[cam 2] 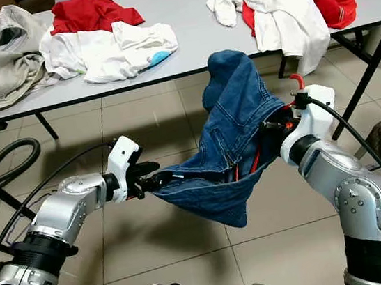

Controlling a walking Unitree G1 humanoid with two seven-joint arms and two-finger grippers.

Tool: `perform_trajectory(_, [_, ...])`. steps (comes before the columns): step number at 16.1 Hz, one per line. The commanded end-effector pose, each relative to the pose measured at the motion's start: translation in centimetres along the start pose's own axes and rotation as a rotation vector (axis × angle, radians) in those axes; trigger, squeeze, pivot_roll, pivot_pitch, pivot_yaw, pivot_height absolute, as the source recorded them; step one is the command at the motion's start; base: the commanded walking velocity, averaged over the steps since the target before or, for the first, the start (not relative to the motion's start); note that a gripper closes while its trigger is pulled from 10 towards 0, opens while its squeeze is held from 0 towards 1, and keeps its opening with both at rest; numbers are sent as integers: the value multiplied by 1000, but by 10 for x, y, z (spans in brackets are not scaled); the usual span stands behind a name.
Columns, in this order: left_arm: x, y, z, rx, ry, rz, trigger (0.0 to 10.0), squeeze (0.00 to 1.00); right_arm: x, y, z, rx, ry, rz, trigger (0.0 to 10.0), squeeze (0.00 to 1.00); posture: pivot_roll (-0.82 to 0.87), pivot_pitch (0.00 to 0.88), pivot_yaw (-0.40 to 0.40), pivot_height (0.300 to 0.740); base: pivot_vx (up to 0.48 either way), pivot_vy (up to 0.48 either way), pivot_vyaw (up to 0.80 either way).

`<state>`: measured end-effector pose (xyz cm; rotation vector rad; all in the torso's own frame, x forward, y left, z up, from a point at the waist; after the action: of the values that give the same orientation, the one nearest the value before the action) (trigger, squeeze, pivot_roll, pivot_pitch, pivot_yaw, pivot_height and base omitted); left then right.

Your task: Hang hanger

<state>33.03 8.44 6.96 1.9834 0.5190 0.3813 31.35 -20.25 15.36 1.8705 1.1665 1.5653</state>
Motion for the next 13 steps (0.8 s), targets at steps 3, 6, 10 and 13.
perform_trajectory(3, [-10, 14, -4, -75, -90, -25, 10000, 1000, 1, 12, 2, -54, -5, -26, 10000, 0, -185, 0, 86, 740, 0, 0, 0])
perform_trajectory(6, [-18, 31, -6, -186, -155, -76, 10000, 1000, 0, 10, 5, -50, -16, -58, 10000, 0, -189, 0, 90, 740, 0, 0, 0])
perform_trajectory(10, [8, 49, -13, -273, 37, -45, 10000, 1000, -6, 3, 7, 1, -26, -148, 10000, 0, -185, 0, 84, 740, 0, 0, 0])
perform_trajectory(13, [25, 46, -29, -258, 254, -25, 10000, 0, -20, -11, -5, 75, -31, -288, 10000, 0, -179, 0, 80, 740, 0, 0, 0])
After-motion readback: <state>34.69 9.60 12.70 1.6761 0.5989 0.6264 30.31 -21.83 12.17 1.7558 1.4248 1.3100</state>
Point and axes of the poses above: a point about 5 cm out from each wrist's last joint towards the gripper, its own z axis pointing out of the wrist towards the gripper, its own y axis along the axis of the wrist's last joint, x = y × z, the point moved 4 cm from there along z, pointing out of the wrist towards the gripper, and after that the axes turned 15 degrees about z, right-handed, at the moved point
